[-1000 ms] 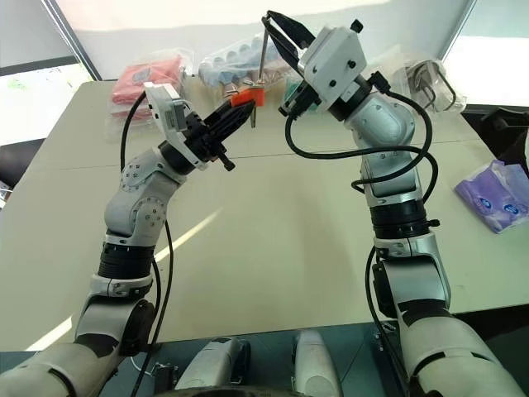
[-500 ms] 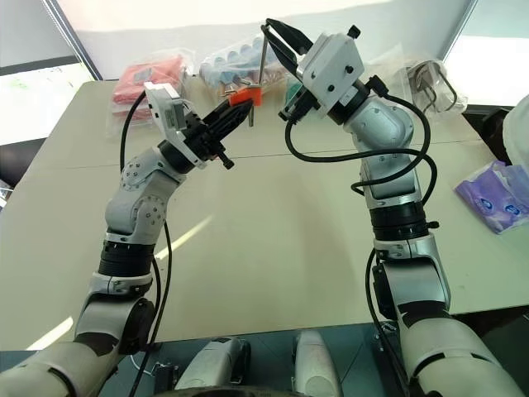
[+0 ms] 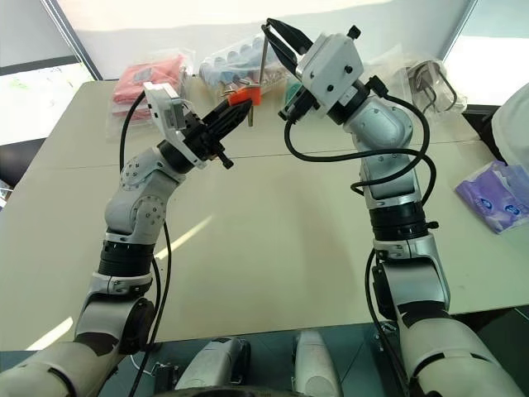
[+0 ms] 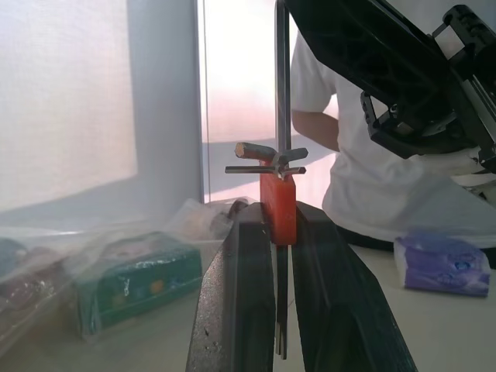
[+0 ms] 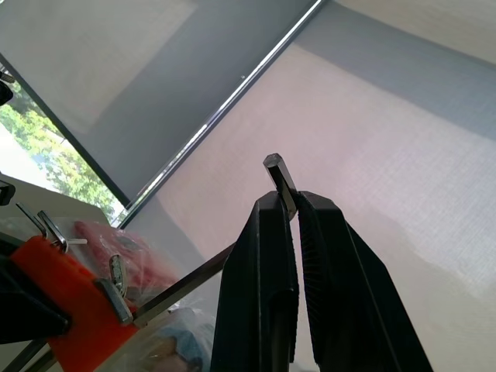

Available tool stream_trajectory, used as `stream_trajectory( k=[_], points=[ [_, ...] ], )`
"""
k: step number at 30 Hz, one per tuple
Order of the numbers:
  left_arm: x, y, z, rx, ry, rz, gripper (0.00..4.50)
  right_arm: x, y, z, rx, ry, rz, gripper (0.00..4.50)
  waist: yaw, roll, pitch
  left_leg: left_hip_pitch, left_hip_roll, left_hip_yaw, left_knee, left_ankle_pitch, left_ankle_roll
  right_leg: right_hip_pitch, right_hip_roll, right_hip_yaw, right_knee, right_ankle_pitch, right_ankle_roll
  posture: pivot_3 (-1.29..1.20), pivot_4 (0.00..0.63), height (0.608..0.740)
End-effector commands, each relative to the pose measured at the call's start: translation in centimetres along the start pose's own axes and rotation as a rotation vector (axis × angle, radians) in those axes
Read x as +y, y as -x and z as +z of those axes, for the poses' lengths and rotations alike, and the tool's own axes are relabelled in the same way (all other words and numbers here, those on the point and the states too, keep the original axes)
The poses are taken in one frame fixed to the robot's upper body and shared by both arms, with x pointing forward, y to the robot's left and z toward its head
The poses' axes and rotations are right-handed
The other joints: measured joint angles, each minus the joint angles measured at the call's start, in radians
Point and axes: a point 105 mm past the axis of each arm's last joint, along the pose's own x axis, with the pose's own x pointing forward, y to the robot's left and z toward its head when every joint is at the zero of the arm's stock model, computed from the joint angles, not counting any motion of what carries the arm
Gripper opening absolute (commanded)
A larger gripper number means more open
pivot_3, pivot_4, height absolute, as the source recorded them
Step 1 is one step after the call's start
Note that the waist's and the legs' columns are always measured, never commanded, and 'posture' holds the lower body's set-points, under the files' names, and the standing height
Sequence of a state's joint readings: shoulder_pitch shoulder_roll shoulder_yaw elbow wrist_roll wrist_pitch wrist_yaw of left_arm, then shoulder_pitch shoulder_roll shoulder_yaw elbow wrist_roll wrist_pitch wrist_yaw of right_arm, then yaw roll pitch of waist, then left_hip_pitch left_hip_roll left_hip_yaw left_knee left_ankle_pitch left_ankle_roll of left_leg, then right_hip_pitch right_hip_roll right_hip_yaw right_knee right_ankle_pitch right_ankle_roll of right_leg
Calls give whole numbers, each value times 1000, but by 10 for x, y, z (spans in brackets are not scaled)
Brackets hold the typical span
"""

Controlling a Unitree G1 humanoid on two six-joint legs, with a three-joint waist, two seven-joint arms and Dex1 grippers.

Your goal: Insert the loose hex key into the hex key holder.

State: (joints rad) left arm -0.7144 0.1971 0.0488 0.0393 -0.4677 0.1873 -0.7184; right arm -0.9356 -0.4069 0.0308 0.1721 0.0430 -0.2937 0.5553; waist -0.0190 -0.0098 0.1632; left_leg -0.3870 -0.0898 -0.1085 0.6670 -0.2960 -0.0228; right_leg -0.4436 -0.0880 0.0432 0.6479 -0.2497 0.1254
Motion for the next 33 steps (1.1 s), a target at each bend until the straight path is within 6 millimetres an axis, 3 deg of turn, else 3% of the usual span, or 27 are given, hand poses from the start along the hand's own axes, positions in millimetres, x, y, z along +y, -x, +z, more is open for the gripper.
stream_trajectory(
  k=[1,33],
  points=[
    [-5,-4,15,-42,-39,-29,117,-6,-6,17,-60,27,-19,53,0,0,0,0,0,0,0,0,0,0,0,0,0,0,0,0,150,740],
    [-6,-6,16,-50,-34,-33,117,0,3,7,-15,67,23,53,0,0,0,0,0,0,0,0,0,0,0,0,0,0,0,0,150,740]
  ],
)
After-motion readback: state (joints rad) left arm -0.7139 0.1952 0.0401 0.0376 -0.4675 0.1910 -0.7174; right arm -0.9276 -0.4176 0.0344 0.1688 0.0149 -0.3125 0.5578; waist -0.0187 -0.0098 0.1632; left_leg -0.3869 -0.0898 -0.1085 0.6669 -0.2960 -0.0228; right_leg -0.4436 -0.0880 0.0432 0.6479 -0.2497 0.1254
